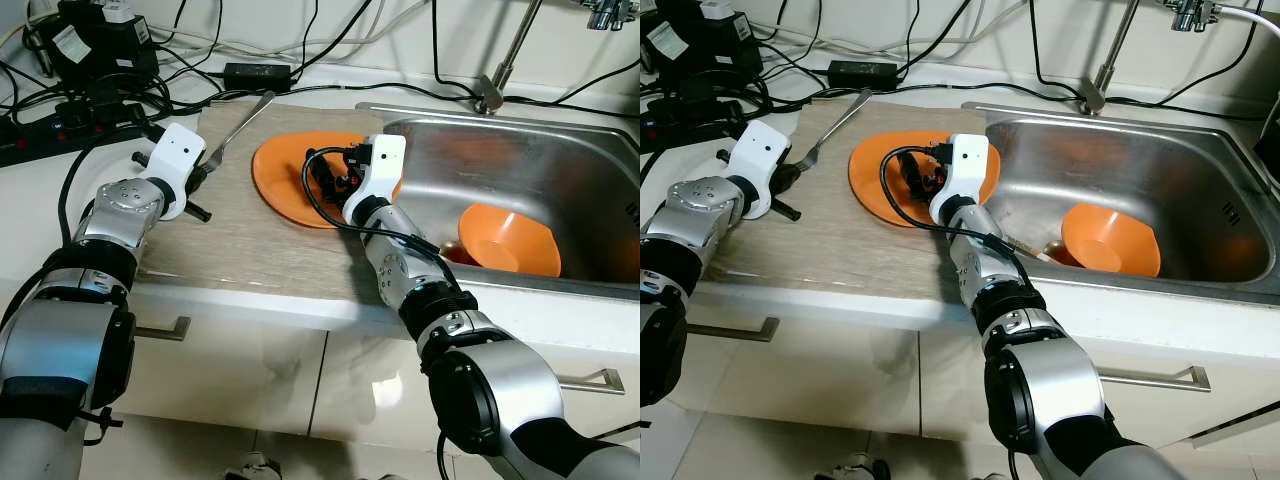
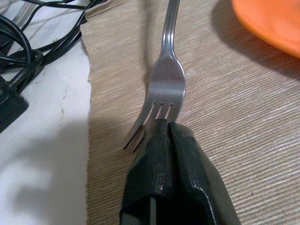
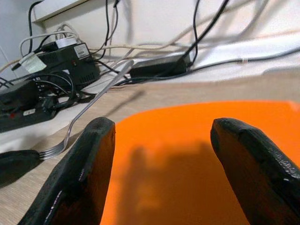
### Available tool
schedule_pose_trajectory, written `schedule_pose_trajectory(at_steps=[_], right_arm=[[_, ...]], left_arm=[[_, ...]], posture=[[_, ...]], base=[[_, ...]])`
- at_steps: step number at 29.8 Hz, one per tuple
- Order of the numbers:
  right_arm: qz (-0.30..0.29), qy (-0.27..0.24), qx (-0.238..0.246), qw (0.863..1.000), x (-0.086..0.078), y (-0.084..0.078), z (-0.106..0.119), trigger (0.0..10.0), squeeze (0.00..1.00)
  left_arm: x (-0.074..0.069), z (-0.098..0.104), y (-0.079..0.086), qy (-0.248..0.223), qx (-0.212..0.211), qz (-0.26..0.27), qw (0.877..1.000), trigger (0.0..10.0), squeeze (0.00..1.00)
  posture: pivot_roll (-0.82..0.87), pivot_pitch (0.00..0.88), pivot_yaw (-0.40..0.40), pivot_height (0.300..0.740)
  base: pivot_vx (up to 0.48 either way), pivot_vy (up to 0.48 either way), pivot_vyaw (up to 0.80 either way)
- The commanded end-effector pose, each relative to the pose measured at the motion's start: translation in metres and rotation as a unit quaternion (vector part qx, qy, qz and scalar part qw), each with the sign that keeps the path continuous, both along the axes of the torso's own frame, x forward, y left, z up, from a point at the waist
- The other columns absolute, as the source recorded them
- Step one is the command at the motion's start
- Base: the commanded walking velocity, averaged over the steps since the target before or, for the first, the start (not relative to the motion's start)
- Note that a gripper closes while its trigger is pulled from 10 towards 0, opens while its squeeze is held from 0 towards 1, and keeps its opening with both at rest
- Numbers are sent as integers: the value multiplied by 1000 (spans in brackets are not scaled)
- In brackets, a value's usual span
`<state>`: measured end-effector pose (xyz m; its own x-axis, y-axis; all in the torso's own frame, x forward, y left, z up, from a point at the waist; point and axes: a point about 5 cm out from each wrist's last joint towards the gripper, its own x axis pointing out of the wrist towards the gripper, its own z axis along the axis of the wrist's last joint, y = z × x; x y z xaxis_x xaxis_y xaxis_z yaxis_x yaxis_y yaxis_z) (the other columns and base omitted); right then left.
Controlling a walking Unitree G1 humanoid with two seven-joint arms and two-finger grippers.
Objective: Kitchen organization
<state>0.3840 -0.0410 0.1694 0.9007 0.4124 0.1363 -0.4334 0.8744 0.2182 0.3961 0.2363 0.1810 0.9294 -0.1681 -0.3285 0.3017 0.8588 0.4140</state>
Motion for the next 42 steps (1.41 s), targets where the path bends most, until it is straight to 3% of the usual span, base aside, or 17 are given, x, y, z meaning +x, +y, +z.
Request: schedule_pose_trajectory(at_steps=[1,7,15,24,28,30,34,35,36,38,39,42], right_arm=[[-13,-27,-10,999,3,-7,8,10000,0],[-36,-41,-18,998,1,-23,4,10000,0],[-45,-40,-21,998,-4,-30,-8,10000,0],[-38,-45,-22,998,-15,-30,-18,10000,0],[-41,-48,-20,998,-19,-33,-18,10000,0],[-47,-69,-24,996,-21,-34,-10,10000,0],[-59,-92,-29,994,-24,-39,1,10000,0],[-71,-104,-34,992,-26,-44,6,10000,0],[-91,-122,-50,987,-29,-52,13,10000,0],[-91,-122,-50,987,-29,-52,13,10000,0],[-113,-134,-67,982,-34,-60,20,10000,0],[-119,-142,-72,980,-45,-68,26,10000,0]], left_arm=[[-3,-12,-3,22,10,-14,1000,10000,0],[-5,-11,4,18,51,-12,998,10000,0],[-6,-10,13,25,80,-6,996,10000,0],[4,27,11,-9,99,-18,995,10000,0],[10,47,6,-36,76,-10,996,10000,0],[14,57,-1,-50,30,-5,998,10000,0],[17,66,-12,-76,-6,-8,997,10000,0],[19,69,-16,-90,-26,-6,996,10000,1000],[20,74,-22,-108,-51,-5,993,10000,1000],[20,74,-22,-108,-51,-5,993,10000,1000],[21,73,-30,-113,-74,-11,991,10000,1000],[22,62,-42,-103,-77,-12,992,10000,1000]], posture=[[48,20,-49,740],[30,19,-37,740],[22,21,-27,740],[23,23,-19,740],[25,18,-15,740],[23,13,-13,740],[15,9,-11,740],[13,8,-11,740],[11,7,-15,740],[11,7,-15,740],[5,2,-18,740],[-15,0,-22,740]], base=[[0,0,0],[0,0,0],[0,0,0],[0,0,0],[0,0,0],[0,0,0],[0,0,0],[0,0,0],[0,0,0],[0,0,0],[0,0,0],[0,0,0]])
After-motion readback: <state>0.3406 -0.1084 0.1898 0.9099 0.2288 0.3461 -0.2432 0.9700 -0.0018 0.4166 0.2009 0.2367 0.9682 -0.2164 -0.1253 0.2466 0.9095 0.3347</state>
